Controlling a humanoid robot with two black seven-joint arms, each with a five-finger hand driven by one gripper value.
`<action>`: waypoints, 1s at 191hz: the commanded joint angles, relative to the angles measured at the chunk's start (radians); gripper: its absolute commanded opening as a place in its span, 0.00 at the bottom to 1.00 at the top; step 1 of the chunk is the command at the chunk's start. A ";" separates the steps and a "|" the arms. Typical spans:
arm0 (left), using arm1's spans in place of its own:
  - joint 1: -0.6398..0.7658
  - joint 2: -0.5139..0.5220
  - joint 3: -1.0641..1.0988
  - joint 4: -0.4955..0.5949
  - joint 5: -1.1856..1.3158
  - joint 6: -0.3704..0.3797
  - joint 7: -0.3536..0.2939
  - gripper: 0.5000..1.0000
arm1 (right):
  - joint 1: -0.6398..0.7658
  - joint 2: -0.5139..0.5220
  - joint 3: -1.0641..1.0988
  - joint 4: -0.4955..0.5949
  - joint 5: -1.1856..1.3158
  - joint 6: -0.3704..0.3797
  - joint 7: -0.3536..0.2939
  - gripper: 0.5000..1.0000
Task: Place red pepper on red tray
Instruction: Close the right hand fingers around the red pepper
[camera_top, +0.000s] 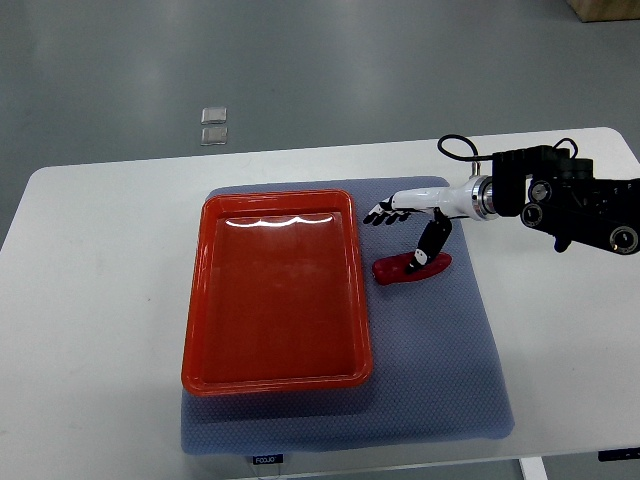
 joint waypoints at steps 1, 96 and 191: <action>0.000 0.000 0.000 0.000 0.000 0.000 0.000 1.00 | -0.011 -0.004 -0.001 0.006 -0.010 -0.014 0.006 0.80; 0.000 0.000 0.000 0.000 0.000 0.000 0.001 1.00 | -0.044 -0.010 -0.013 0.023 -0.059 -0.045 0.011 0.68; 0.000 0.000 0.000 0.000 0.000 0.000 0.000 1.00 | -0.081 -0.004 -0.026 0.023 -0.101 -0.085 0.022 0.45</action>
